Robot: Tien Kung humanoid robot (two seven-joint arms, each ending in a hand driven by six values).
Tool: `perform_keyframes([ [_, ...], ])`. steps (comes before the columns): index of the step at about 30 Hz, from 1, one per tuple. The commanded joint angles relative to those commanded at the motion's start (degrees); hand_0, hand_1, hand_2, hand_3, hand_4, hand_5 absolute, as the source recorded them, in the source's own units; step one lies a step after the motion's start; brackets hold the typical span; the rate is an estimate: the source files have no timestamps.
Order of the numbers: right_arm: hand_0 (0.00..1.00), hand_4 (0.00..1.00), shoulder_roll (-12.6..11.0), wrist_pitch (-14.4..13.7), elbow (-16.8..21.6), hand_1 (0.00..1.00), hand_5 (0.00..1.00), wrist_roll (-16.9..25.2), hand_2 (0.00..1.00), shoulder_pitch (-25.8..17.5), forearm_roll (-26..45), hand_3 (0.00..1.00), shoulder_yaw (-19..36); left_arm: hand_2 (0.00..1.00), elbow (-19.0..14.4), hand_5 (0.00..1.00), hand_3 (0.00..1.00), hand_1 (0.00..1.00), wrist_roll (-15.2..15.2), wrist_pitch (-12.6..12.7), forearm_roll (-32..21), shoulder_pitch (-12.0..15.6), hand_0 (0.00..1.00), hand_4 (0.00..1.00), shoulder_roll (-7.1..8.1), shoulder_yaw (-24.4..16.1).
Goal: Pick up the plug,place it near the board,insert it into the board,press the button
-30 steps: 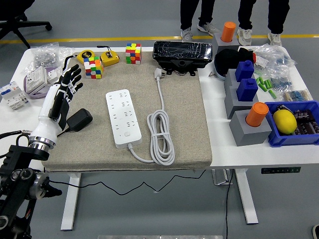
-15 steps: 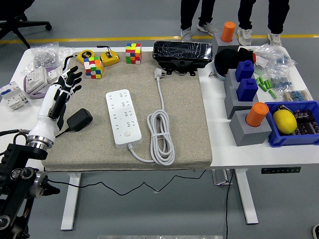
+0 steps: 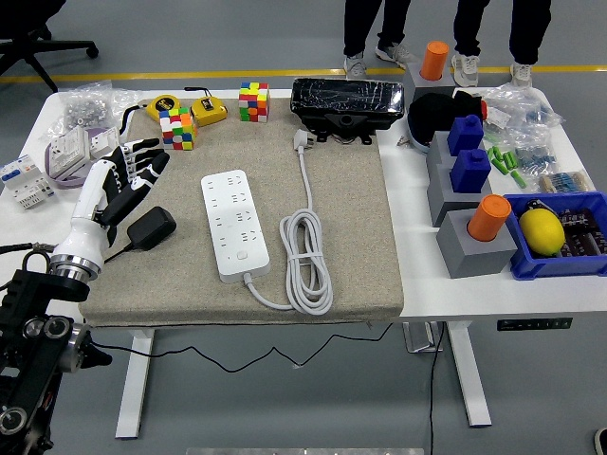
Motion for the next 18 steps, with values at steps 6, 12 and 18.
perform_keyframes([
  [6, 0.846, 0.998, 0.0, -0.3, 0.0, 0.818, 0.998, 0.4, 0.804, 0.2, 0.5, 0.807, 0.1, 0.519, -0.2, 0.002, 0.439, 0.570, 0.9, 0.4, 3.5, 0.2, 0.567, 0.787, -0.05, -0.1],
  [12, 0.840, 0.998, 0.0, -0.6, 0.0, 0.815, 0.998, 0.6, 0.799, 0.4, 0.8, 0.800, 0.1, 0.519, 0.2, 0.002, 0.421, 0.571, 1.1, 0.1, 3.6, -0.1, 0.559, 0.742, -0.18, 0.2],
  [18, 0.842, 0.998, 0.1, -1.0, 0.0, 0.815, 0.998, 0.8, 0.796, 0.5, 0.6, 0.809, 0.5, 0.755, 1.6, 0.352, 0.806, 0.788, -0.4, -2.7, -0.4, -0.1, 0.747, 0.924, -0.15, 0.0],
])
